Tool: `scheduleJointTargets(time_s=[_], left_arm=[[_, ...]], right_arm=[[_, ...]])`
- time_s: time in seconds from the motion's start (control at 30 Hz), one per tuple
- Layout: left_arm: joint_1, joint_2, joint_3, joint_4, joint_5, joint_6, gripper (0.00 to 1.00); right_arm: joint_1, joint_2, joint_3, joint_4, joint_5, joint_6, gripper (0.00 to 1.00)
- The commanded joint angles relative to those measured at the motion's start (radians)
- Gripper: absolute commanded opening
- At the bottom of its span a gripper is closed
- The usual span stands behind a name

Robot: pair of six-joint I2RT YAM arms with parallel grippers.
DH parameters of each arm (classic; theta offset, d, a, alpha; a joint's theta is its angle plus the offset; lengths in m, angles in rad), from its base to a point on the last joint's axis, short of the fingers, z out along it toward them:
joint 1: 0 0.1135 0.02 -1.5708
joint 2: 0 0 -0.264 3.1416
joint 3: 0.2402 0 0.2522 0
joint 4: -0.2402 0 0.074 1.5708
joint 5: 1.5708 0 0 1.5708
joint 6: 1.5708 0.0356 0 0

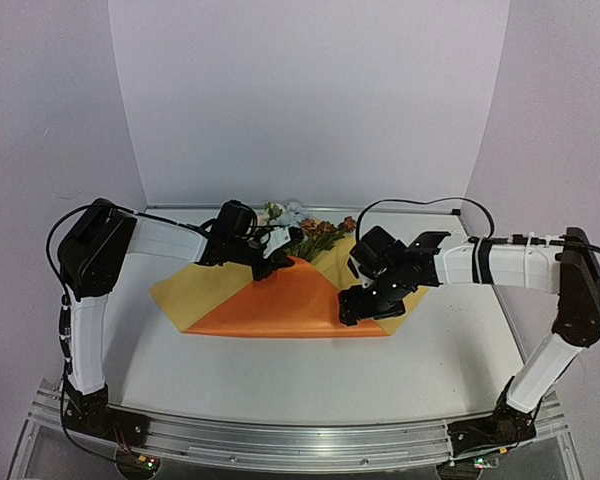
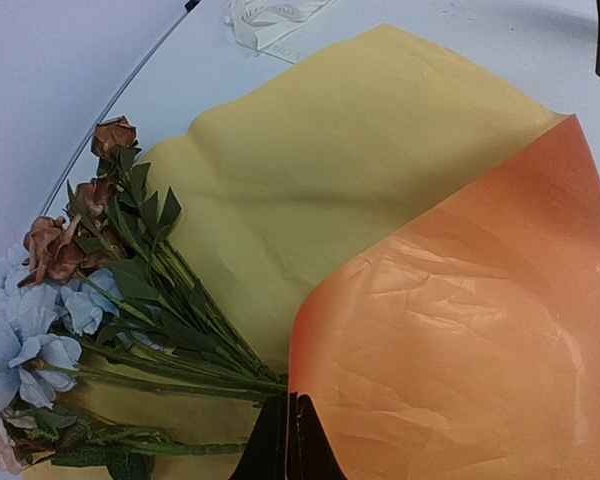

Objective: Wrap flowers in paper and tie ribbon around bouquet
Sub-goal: Fold the bottom corner of the flattened wrapping paper at the center of the board.

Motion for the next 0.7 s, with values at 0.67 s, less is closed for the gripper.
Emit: scheduleJointTargets(time_s=[0.67], left_arm=[[0.034,0.067,0.069,0.041,-0.008,-0.053,0.01]], right_arm=[[-0.001,0.264,0.188,0.006,-0.006,0.006,0.53]])
